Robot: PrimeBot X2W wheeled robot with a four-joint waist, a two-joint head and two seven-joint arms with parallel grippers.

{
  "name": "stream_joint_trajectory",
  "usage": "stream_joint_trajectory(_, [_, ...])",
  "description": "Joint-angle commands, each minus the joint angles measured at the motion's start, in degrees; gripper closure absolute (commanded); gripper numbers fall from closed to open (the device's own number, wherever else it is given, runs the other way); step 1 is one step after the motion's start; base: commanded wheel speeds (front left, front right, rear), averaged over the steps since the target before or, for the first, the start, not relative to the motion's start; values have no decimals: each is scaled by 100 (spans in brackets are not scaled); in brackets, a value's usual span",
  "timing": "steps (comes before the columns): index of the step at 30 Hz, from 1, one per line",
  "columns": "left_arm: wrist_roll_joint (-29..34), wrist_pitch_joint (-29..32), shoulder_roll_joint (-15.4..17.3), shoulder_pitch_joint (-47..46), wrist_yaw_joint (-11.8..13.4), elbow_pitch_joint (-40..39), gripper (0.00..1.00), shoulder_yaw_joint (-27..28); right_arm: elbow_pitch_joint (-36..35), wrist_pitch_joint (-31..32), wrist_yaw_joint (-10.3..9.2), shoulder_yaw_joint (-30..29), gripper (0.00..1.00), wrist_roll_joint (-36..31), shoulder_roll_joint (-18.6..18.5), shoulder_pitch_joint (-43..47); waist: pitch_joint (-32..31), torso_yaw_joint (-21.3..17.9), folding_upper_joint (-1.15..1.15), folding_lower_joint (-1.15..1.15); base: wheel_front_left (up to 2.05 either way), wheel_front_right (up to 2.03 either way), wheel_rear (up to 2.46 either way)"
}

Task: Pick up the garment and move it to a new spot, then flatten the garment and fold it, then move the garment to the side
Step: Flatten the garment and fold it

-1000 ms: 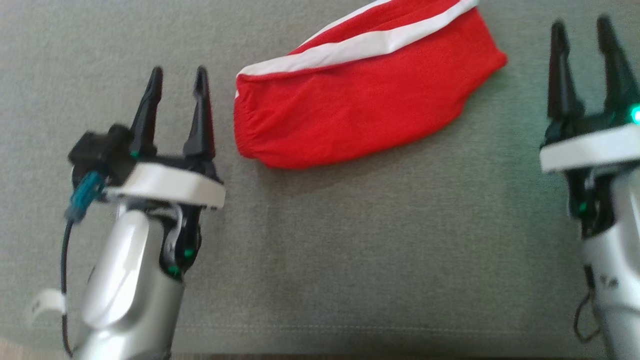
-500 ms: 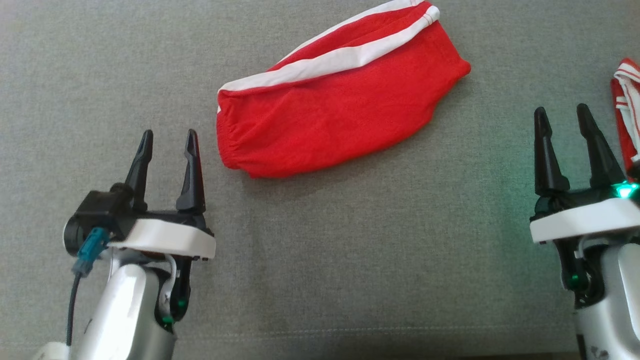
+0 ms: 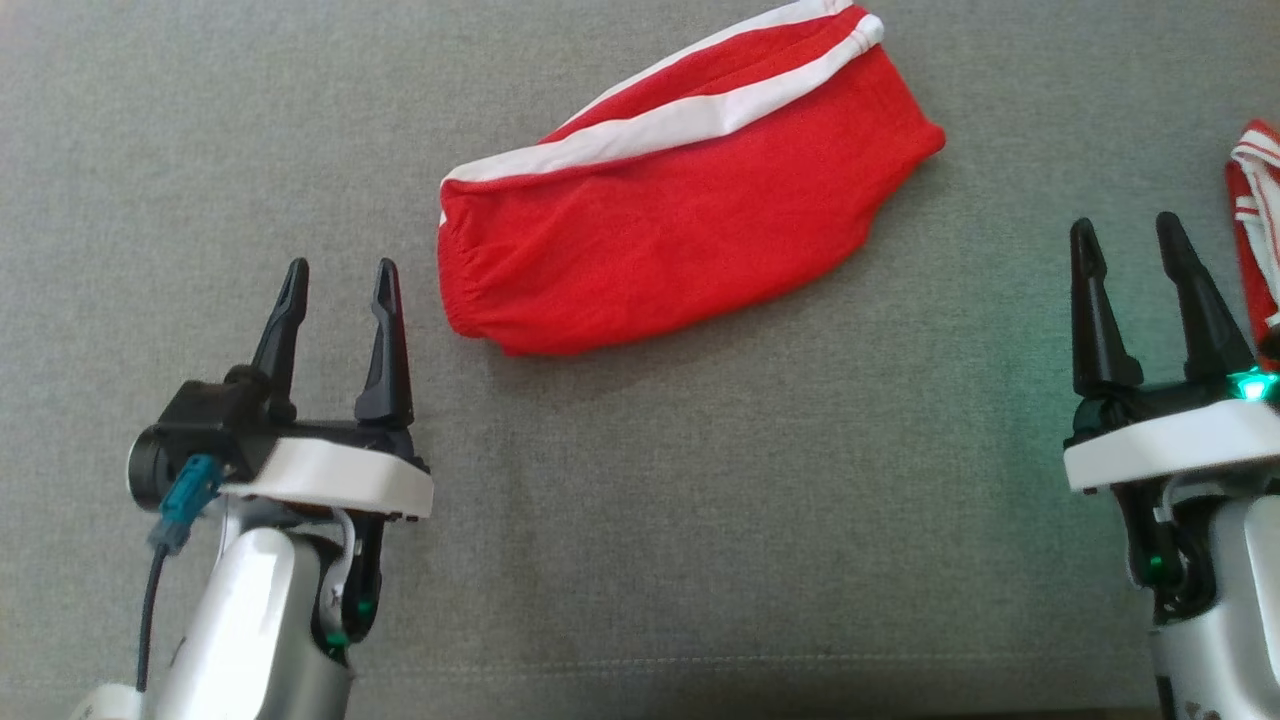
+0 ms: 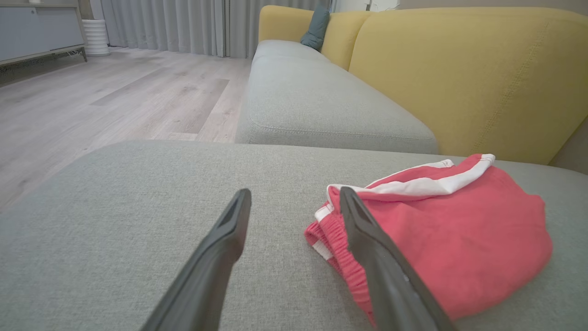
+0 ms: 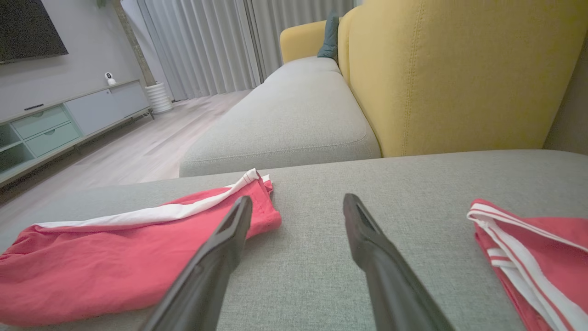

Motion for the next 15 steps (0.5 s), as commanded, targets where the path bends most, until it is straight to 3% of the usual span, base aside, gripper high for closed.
stream_joint_trajectory(1, [53,-30,89,-113,-11,-206,0,164,-209,35,-28,72,0,-26,-57,-14,37,23,0,0,0,0,0])
stream_joint_trajectory(7, [77,-30,19,-309,-60,-254,0,107,-78,261,-28,81,0,-37,-218,-279,303,194,0,0,0,0,0])
stream_joint_trajectory(15, [140,-30,-134,-635,-165,-290,0,21,624,771,-28,551,0,42,-593,-1354,722,560,0,0,0,0,0])
